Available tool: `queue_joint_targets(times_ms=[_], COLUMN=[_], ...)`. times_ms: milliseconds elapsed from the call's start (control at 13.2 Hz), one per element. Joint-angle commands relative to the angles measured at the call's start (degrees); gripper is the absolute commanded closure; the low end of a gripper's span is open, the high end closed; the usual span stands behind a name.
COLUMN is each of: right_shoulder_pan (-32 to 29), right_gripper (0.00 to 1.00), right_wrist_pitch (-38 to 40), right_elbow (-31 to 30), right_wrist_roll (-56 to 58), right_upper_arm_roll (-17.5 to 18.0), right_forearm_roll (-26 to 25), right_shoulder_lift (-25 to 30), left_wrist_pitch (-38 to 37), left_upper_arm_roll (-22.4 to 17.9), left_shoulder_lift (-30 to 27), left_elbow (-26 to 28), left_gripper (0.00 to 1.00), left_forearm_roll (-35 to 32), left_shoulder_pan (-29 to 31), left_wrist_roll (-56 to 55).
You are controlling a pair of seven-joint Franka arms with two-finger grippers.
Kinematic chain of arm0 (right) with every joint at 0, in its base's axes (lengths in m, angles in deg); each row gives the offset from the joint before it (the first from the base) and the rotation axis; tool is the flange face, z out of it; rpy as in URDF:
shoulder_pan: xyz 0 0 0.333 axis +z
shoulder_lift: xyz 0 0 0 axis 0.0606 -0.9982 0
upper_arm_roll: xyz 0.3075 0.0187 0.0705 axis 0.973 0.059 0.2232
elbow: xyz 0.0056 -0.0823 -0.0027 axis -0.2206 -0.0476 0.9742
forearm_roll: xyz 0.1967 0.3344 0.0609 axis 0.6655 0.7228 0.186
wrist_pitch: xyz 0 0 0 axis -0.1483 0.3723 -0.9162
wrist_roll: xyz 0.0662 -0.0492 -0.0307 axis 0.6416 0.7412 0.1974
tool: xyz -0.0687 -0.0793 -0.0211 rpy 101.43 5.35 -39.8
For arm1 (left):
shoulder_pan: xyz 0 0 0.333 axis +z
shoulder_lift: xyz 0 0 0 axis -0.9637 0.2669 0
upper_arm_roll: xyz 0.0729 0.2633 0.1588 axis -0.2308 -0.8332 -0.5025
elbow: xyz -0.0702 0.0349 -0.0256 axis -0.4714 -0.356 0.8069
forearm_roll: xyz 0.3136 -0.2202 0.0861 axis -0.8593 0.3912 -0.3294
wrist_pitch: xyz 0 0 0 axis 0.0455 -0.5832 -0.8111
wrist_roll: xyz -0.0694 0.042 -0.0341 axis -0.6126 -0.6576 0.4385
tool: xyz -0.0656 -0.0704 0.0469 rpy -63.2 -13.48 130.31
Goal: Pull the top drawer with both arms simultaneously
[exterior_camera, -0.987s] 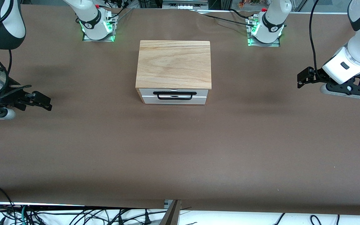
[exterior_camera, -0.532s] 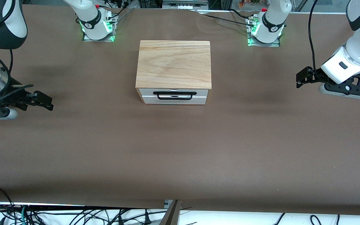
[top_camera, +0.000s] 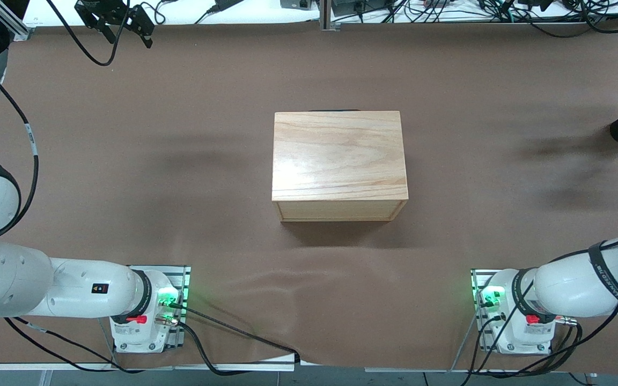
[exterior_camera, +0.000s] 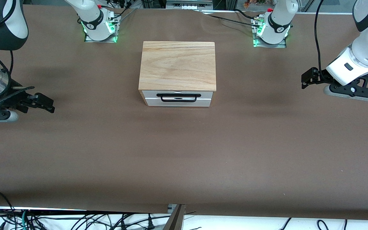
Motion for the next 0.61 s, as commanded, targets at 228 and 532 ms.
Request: queue_joint_targets(times_ms=[228, 532], right_shoulder_pan=[0.4, 0.4], right_gripper=[0.0, 0.0], right_wrist_pitch=[0.5, 0.5], right_elbow=[-0.8, -0.8], right_wrist_roll=[-0.2, -0.2], right_upper_arm_roll=[-0.3, -0.3], right_forearm_roll=[-1.0, -1.0], right_shoulder_lift=[0.9, 0.9], left_wrist_pitch=[-0.9, -0.9], left_upper_arm_roll=[1.8, 2.0], left_shoulder_lift=[-0.5, -0.5], left_elbow=[0.1, -0.2], left_gripper=[0.0, 0.0], left_forearm_roll=[0.8, 0.8], left_shoulder_pan=[-0.6, -0.6], left_wrist_roll=[-0.3, -0.2])
